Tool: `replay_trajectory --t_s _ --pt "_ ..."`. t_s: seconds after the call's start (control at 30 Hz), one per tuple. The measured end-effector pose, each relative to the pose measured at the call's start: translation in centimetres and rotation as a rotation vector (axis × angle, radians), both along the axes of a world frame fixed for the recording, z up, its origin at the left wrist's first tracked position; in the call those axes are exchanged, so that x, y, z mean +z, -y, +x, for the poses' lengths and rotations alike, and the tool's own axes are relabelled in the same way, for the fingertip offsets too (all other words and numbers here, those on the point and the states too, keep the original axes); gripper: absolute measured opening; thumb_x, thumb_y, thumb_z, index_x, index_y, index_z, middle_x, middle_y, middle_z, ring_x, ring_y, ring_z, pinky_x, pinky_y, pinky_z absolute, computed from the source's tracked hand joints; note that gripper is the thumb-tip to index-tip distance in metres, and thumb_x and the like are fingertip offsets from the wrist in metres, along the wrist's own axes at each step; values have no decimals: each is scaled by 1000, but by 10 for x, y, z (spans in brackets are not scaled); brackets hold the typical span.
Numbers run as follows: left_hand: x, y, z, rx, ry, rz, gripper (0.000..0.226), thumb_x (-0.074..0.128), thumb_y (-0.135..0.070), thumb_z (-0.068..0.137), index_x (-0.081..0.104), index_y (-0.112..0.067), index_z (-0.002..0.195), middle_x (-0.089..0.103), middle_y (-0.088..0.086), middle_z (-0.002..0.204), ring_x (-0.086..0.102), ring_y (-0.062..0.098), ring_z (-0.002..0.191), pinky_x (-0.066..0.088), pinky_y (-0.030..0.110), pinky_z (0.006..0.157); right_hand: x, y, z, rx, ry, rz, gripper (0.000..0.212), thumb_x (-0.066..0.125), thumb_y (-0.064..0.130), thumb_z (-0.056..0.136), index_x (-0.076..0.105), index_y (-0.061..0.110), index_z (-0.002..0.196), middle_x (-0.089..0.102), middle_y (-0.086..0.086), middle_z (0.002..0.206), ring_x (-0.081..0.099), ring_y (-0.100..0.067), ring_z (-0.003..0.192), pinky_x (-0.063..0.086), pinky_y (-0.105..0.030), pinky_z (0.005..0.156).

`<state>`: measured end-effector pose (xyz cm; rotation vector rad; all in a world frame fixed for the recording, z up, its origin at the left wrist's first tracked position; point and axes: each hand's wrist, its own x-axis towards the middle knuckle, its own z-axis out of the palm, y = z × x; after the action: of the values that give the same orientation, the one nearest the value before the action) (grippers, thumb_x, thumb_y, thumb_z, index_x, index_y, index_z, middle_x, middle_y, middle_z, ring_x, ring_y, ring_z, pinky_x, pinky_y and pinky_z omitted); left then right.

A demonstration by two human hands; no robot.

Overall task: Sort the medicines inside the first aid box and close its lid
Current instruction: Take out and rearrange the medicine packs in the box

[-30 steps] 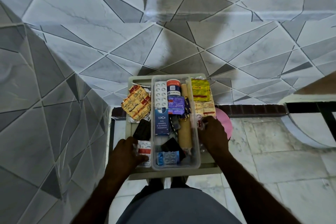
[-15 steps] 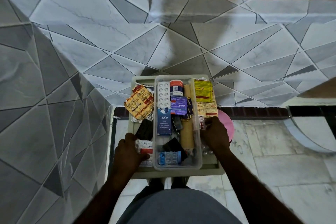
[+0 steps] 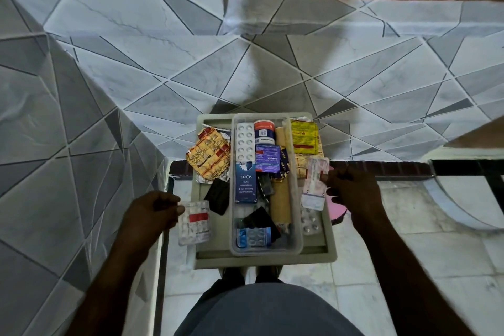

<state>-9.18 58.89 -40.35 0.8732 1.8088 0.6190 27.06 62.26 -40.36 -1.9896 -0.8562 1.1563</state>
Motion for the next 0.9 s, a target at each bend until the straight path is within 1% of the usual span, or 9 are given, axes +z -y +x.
replay_trajectory --t_s 0.17,0.33,0.4,0.47,0.53,0.6,0.67,0.77,0.9 --pt "35 -10 13 -38 80 92 14 67 -1 84 66 -7 97 72 13 93 68 27 87 55 34 71 24 6 -15 134 14 43 10 77 15 79 70 9 80 73 -6 72 64 -16 58 48 -27 52" --pt "27 -9 54 -143 176 19 15 70 0 81 66 -7 93 72 14 90 70 30 84 57 31 66 14 18 -41 396 68 -31 11 79 14 78 68 12 81 72 2 71 60 -3 47 44 -17 43" --pt "16 -5 70 -197 181 -16 15 70 -1 81 65 -9 92 73 10 89 71 26 83 57 27 64 8 21 -48 505 143 -40 10 77 16 80 68 13 84 72 2 77 59 2 48 45 -15 44" --pt "7 -1 82 -218 168 -34 14 71 -2 81 65 -8 92 73 8 90 72 23 84 60 29 66 4 23 -53 579 211 -42 8 76 17 81 68 18 83 71 5 79 60 -1 55 52 -23 53" --pt "-2 2 87 -215 126 -8 14 72 -2 80 66 -8 91 73 9 88 73 23 82 62 38 69 3 24 -57 640 270 -32 8 75 18 81 68 21 82 66 13 76 58 -1 63 54 -29 65" --pt "-8 4 88 -234 32 57 14 76 -6 78 68 -10 89 72 6 83 73 20 76 62 41 70 3 22 -61 699 321 -27 8 73 18 82 69 25 83 64 16 78 59 -5 73 51 -26 69" --pt "-10 6 90 -291 -128 132 15 79 -14 76 70 -15 88 71 -1 82 70 14 73 61 34 70 2 21 -66 774 367 -52 10 67 18 86 72 26 89 70 11 91 60 -6 82 46 -22 70" --pt "-14 10 91 -401 -321 253 18 79 -25 77 70 -21 92 67 -6 87 62 7 75 48 15 68 -1 24 -73 862 484 -48 16 62 23 87 74 28 97 73 7 105 66 -15 95 51 -29 81" --pt "-23 14 87 -550 -443 296 20 73 -31 83 73 -23 101 65 -2 106 62 7 85 49 20 79 -8 30 -84 972 652 -48 28 62 32 86 68 35 114 70 5 114 64 -20 104 49 -30 84"
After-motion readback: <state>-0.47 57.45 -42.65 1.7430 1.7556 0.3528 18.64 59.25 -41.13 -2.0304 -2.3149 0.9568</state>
